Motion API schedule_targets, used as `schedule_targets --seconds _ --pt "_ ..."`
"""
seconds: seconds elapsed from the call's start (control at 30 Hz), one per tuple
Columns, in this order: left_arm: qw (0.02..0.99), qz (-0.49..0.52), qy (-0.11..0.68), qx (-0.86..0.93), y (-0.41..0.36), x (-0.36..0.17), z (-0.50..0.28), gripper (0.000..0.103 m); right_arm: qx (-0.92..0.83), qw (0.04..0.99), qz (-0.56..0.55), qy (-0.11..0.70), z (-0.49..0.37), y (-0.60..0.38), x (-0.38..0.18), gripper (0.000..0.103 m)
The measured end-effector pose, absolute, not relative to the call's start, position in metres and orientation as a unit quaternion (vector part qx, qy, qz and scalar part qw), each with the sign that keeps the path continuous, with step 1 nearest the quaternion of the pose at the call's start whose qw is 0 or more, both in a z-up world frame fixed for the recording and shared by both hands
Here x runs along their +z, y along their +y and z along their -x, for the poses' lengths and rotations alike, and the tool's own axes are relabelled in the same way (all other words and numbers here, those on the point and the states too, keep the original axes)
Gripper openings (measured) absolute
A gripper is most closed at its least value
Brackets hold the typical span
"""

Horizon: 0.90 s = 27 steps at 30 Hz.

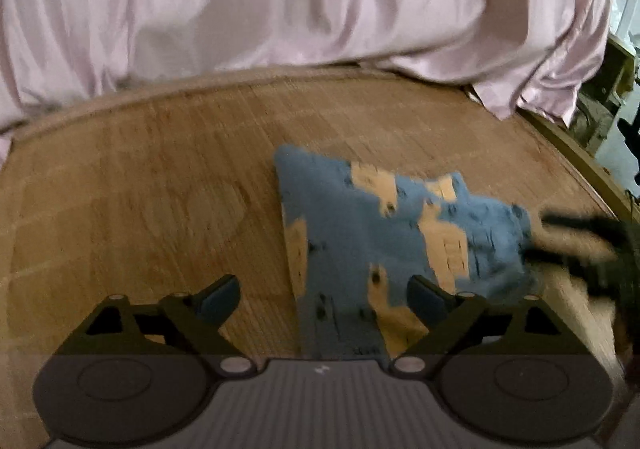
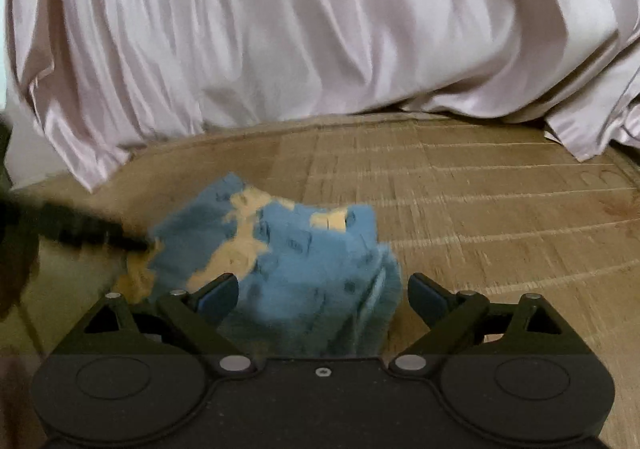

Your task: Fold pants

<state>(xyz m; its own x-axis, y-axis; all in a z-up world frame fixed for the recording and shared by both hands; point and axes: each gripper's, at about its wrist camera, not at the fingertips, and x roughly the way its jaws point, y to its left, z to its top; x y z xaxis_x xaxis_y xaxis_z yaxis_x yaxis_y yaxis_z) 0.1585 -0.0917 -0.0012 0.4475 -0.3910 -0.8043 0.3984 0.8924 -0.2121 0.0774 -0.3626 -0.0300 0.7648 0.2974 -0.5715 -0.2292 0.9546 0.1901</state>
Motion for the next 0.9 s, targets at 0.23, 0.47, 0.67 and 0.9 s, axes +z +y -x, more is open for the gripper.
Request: schedule_targets --seconds 0.23,0.47,0.67,0.9 --pt "0.831 0.034 0.508 -0.226 -0.084 -0.01 -0.161 0.069 0.172 0.915 -0.062 0.361 -0.162 -0.369 -0.041 0.075" --pt "0.807 0.096 0.529 -0.245 -0.074 -0.018 -0.16 0.024 0.175 0.895 -0.075 0.404 -0.181 -0.37 -0.061 0.013" --pt "0.81 0.12 0.527 -0.227 -0.062 -0.014 -0.167 0.018 0.17 0.902 -0.061 0.393 -0.191 -0.357 -0.045 0.004" --pt "0.835 0.15 0.497 -0.182 -0.046 0.002 -0.208 0.018 0.198 0.916 -0.007 0.35 -0.246 -0.313 0.007 0.004"
